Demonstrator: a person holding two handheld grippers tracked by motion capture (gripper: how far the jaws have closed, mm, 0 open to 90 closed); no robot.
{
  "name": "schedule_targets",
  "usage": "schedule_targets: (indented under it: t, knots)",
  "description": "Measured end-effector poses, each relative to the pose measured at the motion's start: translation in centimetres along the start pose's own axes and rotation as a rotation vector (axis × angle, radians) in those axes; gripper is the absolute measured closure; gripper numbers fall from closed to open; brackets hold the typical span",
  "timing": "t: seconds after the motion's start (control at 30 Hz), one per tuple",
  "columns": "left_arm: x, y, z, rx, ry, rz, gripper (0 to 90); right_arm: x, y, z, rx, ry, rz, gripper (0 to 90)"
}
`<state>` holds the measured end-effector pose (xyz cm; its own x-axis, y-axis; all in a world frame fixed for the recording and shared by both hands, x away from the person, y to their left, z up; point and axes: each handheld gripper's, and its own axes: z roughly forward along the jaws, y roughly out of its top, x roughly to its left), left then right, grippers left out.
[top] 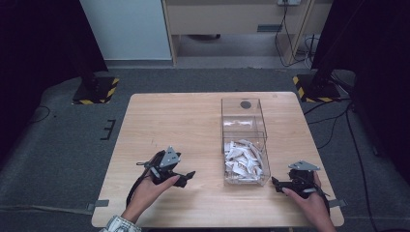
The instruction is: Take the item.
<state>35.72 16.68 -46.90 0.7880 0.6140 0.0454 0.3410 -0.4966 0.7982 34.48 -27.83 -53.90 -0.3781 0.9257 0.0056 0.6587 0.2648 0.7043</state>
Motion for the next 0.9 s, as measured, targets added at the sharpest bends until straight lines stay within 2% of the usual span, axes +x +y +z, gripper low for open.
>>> schedule_targets:
  t: [0.37, 0.47, 0.6, 0.77, 0.9]
  knots:
    - [-1.7, 5.3, 1.2, 0.0, -0.045, 0.058, 13.8, 0.0, 0.0, 0.0, 0.0, -0.001, 0.0, 0.8]
    - [-1.9, 6.2, 1.5, -0.002, -0.045, 0.063, 14.3, 0.0, 0.0, 0.0, 0.0, -0.001, 0.0, 0.8]
    - [-2.4, 7.5, 1.7, -0.021, -0.067, 0.069, 14.6, 0.0, 0.0, 0.0, 0.0, -0.001, 0.0, 0.8]
    - [-2.8, 8.3, 2.0, -0.025, -0.079, 0.077, 14.8, 0.0, 0.0, 0.0, 0.0, -0.001, 0.001, 0.8]
    - [-3.0, 9.0, 2.0, -0.033, -0.093, 0.063, 14.7, 0.0, 0.0, 0.0, 0.0, -0.001, 0.0, 0.8]
